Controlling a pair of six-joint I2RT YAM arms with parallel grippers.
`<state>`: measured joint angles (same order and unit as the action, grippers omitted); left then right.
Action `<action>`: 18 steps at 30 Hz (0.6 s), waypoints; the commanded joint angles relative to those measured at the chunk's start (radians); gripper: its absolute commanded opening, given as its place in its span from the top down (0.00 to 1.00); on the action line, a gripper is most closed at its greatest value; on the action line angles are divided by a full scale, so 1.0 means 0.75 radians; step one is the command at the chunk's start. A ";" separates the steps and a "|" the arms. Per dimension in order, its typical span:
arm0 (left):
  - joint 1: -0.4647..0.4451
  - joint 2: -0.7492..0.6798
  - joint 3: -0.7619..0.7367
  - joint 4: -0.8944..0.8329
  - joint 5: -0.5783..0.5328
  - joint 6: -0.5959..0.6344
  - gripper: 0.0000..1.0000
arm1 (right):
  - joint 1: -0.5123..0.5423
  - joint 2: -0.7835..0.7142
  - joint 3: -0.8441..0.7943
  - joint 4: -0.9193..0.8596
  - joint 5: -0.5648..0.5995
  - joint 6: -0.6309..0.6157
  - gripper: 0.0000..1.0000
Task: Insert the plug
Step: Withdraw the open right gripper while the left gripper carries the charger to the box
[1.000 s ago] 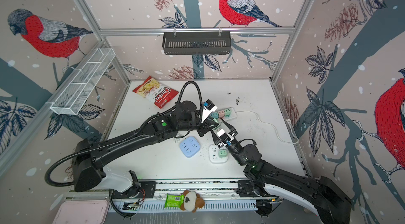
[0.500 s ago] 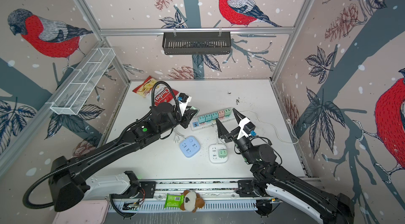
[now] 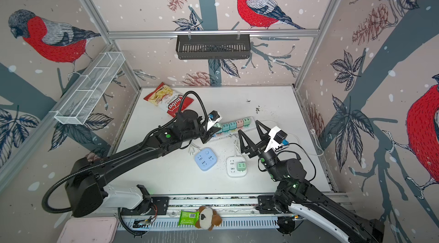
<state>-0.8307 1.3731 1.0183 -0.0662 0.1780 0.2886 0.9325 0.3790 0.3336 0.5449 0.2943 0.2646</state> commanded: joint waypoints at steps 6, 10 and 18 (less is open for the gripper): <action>-0.090 0.082 0.048 -0.089 0.055 0.151 1.00 | -0.011 -0.041 -0.022 0.016 0.082 -0.020 0.00; -0.149 0.123 0.083 -0.153 0.045 0.170 1.00 | -0.010 -0.003 -0.006 0.011 0.073 -0.016 0.00; -0.170 0.153 0.061 -0.183 0.055 0.140 1.00 | -0.013 0.009 -0.001 0.054 0.081 -0.048 0.00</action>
<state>-0.9573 1.4868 1.0718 -0.1921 0.2054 0.3912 0.9241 0.3874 0.3267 0.5396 0.3431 0.2546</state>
